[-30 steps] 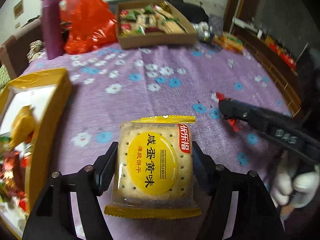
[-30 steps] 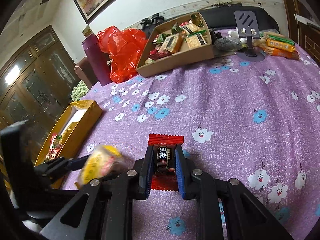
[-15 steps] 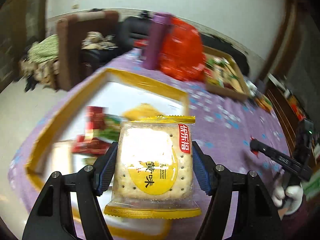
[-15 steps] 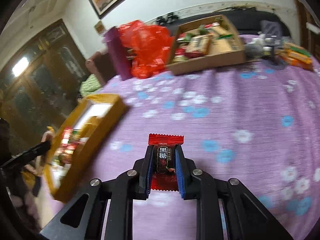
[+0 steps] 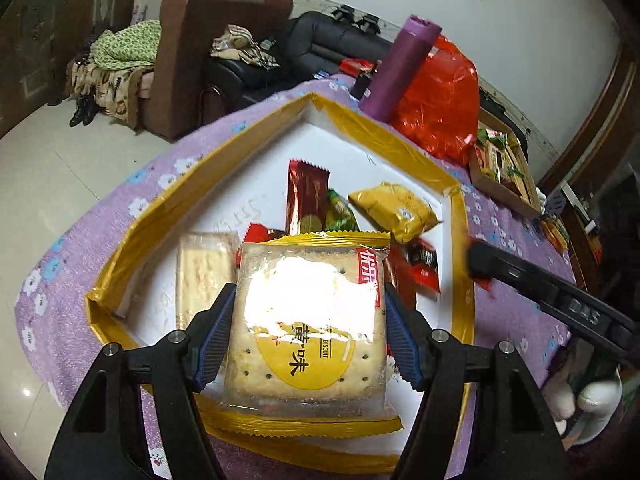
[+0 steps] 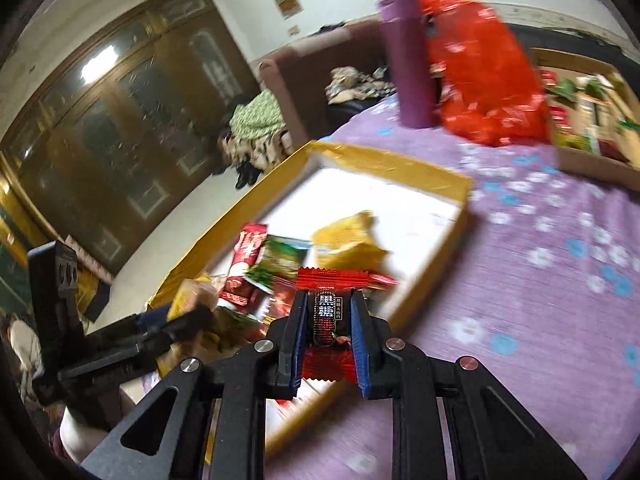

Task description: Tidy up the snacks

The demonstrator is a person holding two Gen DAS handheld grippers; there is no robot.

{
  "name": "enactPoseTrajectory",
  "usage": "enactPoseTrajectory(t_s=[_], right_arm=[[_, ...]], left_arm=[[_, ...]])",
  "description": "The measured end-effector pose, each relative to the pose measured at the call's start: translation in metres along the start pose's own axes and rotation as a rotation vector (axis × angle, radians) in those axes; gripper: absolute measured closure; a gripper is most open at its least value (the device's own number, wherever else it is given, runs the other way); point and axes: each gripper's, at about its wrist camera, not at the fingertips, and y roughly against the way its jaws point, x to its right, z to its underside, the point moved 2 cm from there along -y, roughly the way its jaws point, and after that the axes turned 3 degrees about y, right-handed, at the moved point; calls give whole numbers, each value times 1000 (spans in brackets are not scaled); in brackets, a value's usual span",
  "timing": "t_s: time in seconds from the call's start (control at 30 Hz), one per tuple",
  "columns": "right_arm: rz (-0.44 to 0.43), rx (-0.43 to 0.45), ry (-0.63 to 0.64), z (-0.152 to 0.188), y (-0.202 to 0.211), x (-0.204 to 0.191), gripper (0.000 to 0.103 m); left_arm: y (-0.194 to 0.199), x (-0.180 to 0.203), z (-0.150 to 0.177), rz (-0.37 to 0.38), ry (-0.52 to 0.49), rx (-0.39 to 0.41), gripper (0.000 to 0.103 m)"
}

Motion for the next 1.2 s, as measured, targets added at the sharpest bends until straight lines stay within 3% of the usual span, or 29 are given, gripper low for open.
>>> enactPoseTrajectory(t_s=[0.17,0.33,0.43,0.57,0.67,0.9,1.03,1.2], right_arm=[[28,-63,22,-12,-39,-10,83],[70,-57,9,-27,-58,-3,79],[45,-30,-27,-34,-52,3,73],[13,47,-46,-30,-13,6,64],[28,102,-45,-12,20,8,56],[99,147,-34,52,69,18,56],[109,155,-94,89,87,37,55],[172,156,-135,114,100,59,53]], left_arm=[[6,4,2,6,-28,14,33],[20,1,0,27,-8,43,32],[27,2,-1,24,-5,57,32],[43,11,-1,-3,-29,105,32],[54,24,2,-21,-66,150,30],[59,70,23,-63,-190,171,30],[53,102,47,-114,-285,169,30],[50,134,64,-165,-366,172,30]])
